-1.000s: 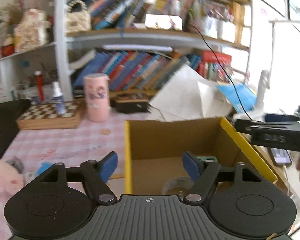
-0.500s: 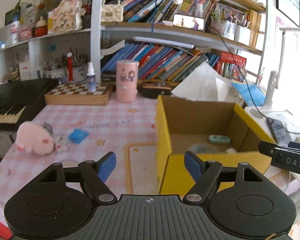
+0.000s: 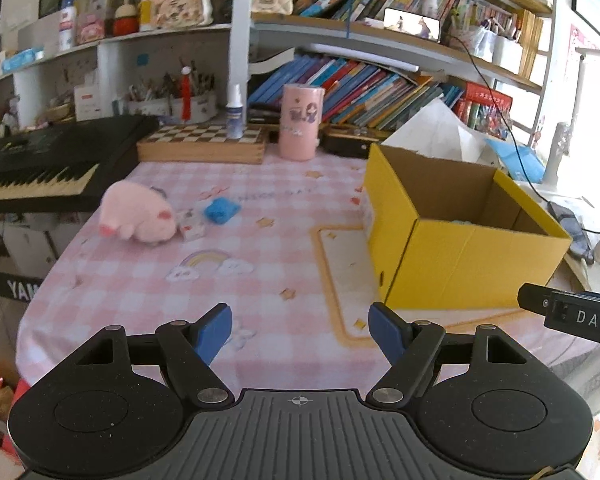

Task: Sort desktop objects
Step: 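Withdraw both open tools from the box back toward the table items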

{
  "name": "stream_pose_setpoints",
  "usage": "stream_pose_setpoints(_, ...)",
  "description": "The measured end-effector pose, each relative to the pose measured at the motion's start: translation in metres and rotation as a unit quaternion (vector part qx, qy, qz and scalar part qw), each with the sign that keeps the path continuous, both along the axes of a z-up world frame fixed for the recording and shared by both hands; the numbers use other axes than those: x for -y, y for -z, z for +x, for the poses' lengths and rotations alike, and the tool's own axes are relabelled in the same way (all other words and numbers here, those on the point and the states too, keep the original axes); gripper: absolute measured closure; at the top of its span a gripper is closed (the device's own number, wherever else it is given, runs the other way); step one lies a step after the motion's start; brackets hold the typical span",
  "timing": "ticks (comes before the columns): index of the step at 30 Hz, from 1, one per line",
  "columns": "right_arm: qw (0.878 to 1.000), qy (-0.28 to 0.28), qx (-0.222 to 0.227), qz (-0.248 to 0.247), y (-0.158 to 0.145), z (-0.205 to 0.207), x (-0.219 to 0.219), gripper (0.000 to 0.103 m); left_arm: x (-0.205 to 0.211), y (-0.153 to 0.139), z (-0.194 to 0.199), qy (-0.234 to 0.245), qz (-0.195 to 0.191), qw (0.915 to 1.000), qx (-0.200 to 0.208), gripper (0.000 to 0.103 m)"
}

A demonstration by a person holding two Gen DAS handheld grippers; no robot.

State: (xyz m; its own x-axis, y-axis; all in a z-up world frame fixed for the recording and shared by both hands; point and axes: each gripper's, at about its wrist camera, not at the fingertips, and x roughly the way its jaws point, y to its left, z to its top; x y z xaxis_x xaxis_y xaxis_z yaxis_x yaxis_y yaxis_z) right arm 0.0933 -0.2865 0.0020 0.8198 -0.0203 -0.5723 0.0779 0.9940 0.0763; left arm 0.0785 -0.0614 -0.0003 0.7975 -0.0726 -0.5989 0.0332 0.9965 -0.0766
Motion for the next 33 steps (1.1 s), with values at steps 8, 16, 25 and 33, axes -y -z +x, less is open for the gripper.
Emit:
stream_pose_setpoints(8,1.0,-0.015,-0.009,0.003,0.002,-0.032,-0.035,0.023,-0.031,0.004,-0.025,-0.01,0.006,0.9998,-0.019,0.026)
stream_pose_setpoints(16,0.999,-0.032,-0.023,0.003,0.007,-0.055,-0.065,0.021,-0.049,0.009,-0.046,-0.005,0.021,0.999,-0.038,0.025)
stream_pose_setpoints(25,0.997,-0.066,-0.041,-0.001,0.012,-0.065,-0.101,0.02,-0.074,0.013,-0.06,-0.009,0.025,0.9984,-0.049,0.025)
stream_pose_setpoints(33,0.994,-0.093,-0.048,-0.003,0.015,-0.065,-0.128,0.02,-0.1,0.012,-0.064,-0.029,0.02,0.9982,-0.048,0.024)
